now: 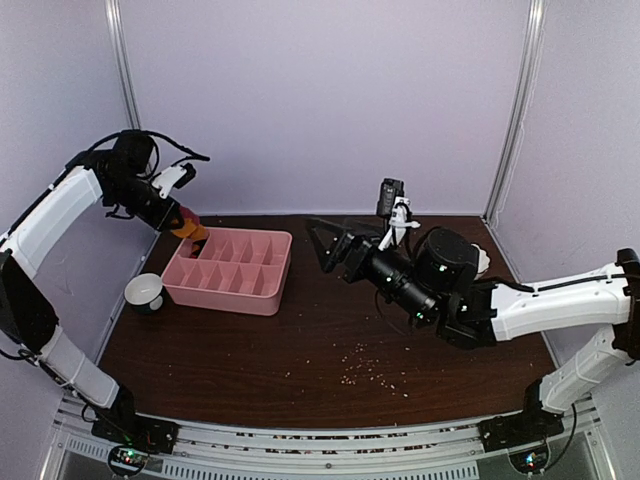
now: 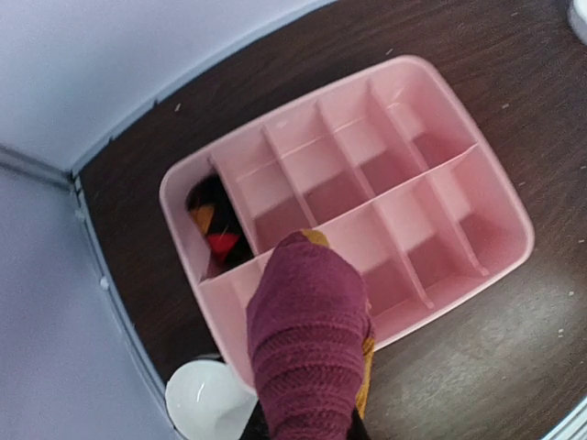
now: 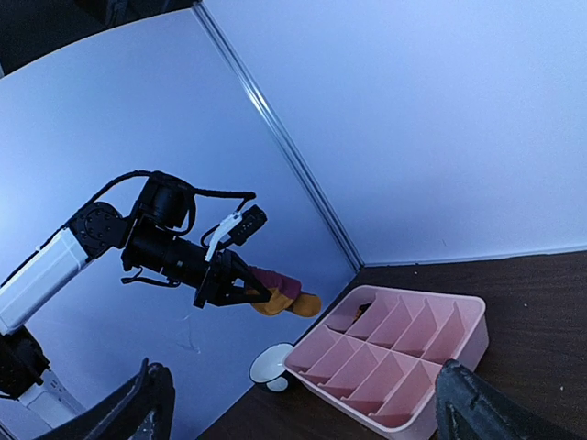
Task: Roll the socks
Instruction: Place the sock in the storage box.
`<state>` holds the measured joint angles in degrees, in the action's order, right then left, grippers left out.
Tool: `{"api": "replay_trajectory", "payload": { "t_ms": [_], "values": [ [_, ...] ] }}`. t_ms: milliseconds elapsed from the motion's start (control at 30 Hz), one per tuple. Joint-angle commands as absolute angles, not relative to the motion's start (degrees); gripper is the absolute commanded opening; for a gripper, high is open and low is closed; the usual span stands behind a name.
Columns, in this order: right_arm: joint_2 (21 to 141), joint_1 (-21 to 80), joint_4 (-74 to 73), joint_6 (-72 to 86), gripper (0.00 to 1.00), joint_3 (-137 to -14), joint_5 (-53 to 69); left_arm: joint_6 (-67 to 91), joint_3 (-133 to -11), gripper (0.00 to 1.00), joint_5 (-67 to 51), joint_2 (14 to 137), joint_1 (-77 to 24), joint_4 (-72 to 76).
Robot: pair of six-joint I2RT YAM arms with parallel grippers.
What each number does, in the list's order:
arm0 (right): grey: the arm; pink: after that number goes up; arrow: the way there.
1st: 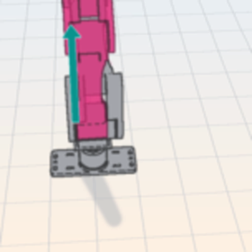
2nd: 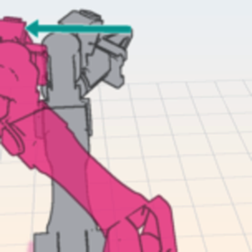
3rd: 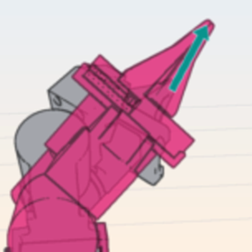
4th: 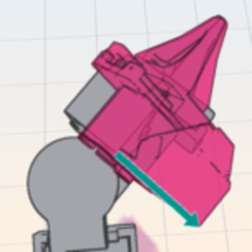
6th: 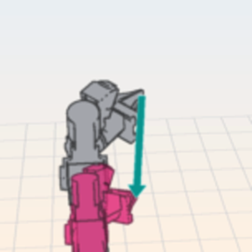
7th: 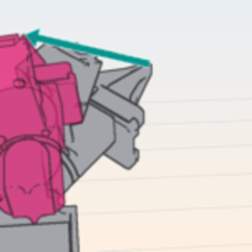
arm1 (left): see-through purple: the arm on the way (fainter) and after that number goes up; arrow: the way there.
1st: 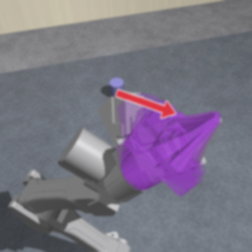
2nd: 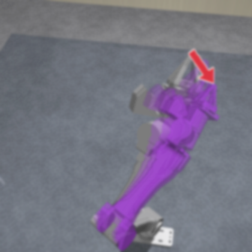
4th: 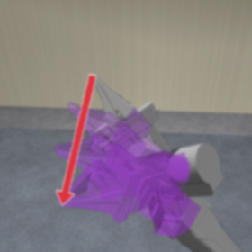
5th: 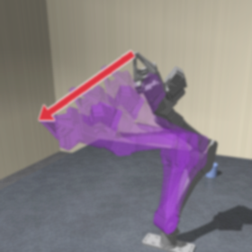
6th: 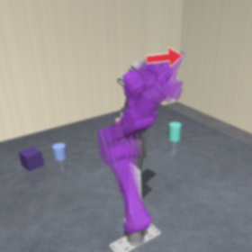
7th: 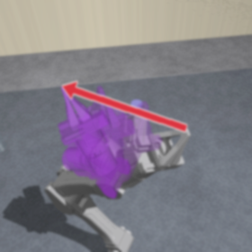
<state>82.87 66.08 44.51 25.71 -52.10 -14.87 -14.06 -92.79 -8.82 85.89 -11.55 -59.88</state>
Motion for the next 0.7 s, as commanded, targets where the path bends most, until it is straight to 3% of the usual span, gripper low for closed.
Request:
{"api": "replay_trajectory", "payload": {
  "t_ms": [0,100,267,667],
  "values": [
    [78.09,63.79,22.64,37.87,1.00,-53.38,-18.21,-15.82,-90.09,0.00,-0.73,88.40,-7.47,-58.08],
    [76.07,63.24,22.38,34.61,1.00,-51.38,-12.76,-16.02,-87.95,0.00,-0.85,90.12,-6.81,-58.31],
    [75.39,63.48,15.46,33.93,1.00,-51.70,-14.09,-16.18,-85.90,0.00,2.49,93.05,-6.83,-56.65],
    [71.34,63.58,14.53,36.08,0.99,-48.17,-13.06,-15.91,-85.44,0.00,7.02,100.57,-6.86,-53.78]
  ]
}}
